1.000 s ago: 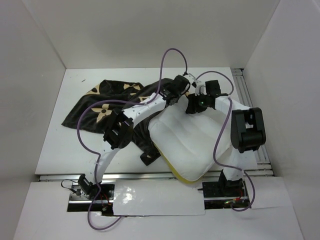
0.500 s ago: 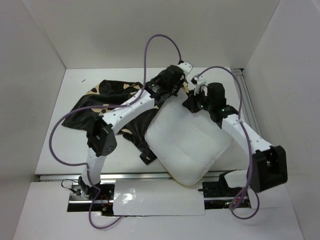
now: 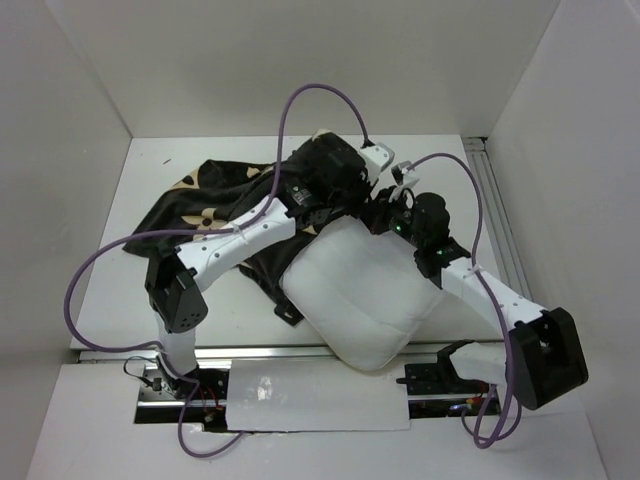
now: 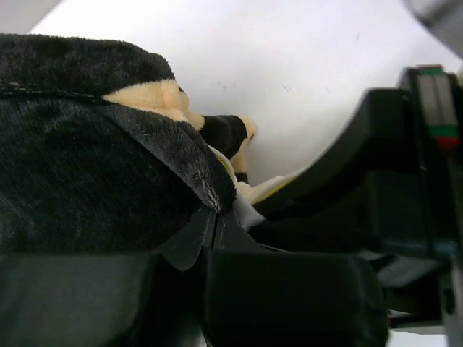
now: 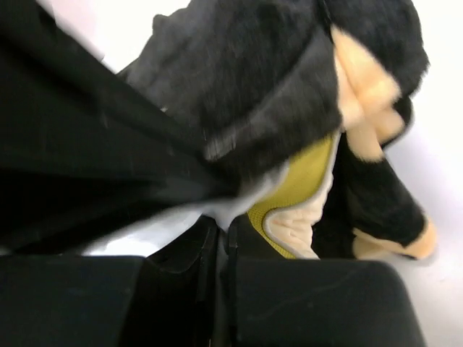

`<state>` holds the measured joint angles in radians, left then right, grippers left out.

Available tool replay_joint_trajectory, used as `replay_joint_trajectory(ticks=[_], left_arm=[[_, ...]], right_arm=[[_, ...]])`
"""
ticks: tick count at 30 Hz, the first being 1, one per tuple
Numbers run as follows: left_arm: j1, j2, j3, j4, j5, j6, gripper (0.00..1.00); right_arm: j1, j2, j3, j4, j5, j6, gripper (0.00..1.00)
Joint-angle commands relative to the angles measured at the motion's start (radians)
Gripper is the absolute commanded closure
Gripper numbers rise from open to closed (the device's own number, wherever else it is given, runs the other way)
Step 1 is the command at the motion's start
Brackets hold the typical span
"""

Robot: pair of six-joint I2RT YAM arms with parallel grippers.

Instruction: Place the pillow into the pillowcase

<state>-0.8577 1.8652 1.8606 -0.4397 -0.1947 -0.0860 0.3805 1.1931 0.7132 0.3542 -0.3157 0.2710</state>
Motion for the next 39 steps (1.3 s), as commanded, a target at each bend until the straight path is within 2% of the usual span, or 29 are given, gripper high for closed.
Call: replay_joint_trajectory(ticks=[1, 4, 6, 9, 12, 14, 20, 22, 26, 28, 31, 34, 36, 39], left_arm=[[-0.090, -0.026, -0.021, 0.088, 0.181, -0.047, 1.00], [-0.090, 0.003, 0.000, 0.075, 0.239, -0.057, 1.00], [-0.090, 0.003, 0.000, 0.075, 0.323, -0.057, 1.00], [-0.099, -0.056, -0.017, 0.084, 0.405, -0.066, 1.00], [-0.099, -0.135, -0.038, 0.105, 0.474, -0.066, 1.00], [-0.109, -0.156, -0.014, 0.086, 0.474, -0.078, 1.00], [-0.133, -0.218, 0.045, 0.064, 0.394, -0.089, 1.00], [-0.155, -0.227, 0.014, 0.073, 0.403, -0.101, 1.00], [-0.185, -0.218, -0.081, 0.130, 0.437, -0.129, 1.00], [-0.185, -0.199, -0.132, 0.169, 0.512, -0.144, 1.00], [-0.195, -0.163, -0.225, 0.257, 0.632, -0.184, 1.00], [-0.195, -0.127, -0.283, 0.258, 0.532, -0.219, 1.00], [-0.166, -0.091, -0.316, 0.259, 0.503, -0.230, 1.00], [-0.144, -0.034, -0.337, 0.259, 0.531, -0.239, 1.00]], right_arm=[[0.021, -0.070, -0.011, 0.385, -0.015, 0.140, 1.00], [0.021, -0.125, -0.040, 0.404, -0.010, 0.140, 1.00], [0.041, -0.135, -0.070, 0.404, 0.084, 0.128, 1.00], [0.041, -0.179, -0.127, 0.385, 0.163, 0.117, 1.00], [0.041, -0.223, -0.222, 0.488, 0.153, 0.151, 1.00], [0.053, -0.268, -0.218, 0.540, 0.141, 0.139, 1.00], [0.133, -0.334, -0.095, 0.454, 0.121, 0.057, 1.00], [0.153, -0.308, -0.083, 0.416, 0.182, 0.057, 1.00], [0.175, -0.218, -0.152, 0.567, 0.320, 0.082, 1.00], [0.175, -0.156, -0.193, 0.633, 0.407, 0.103, 1.00], [0.175, -0.055, -0.225, 0.716, 0.432, 0.131, 1.00], [0.155, -0.043, -0.261, 0.766, 0.472, 0.154, 1.00], [0.143, -0.058, -0.261, 0.688, 0.493, 0.145, 1.00], [0.117, -0.072, -0.261, 0.646, 0.494, 0.145, 1.00]])
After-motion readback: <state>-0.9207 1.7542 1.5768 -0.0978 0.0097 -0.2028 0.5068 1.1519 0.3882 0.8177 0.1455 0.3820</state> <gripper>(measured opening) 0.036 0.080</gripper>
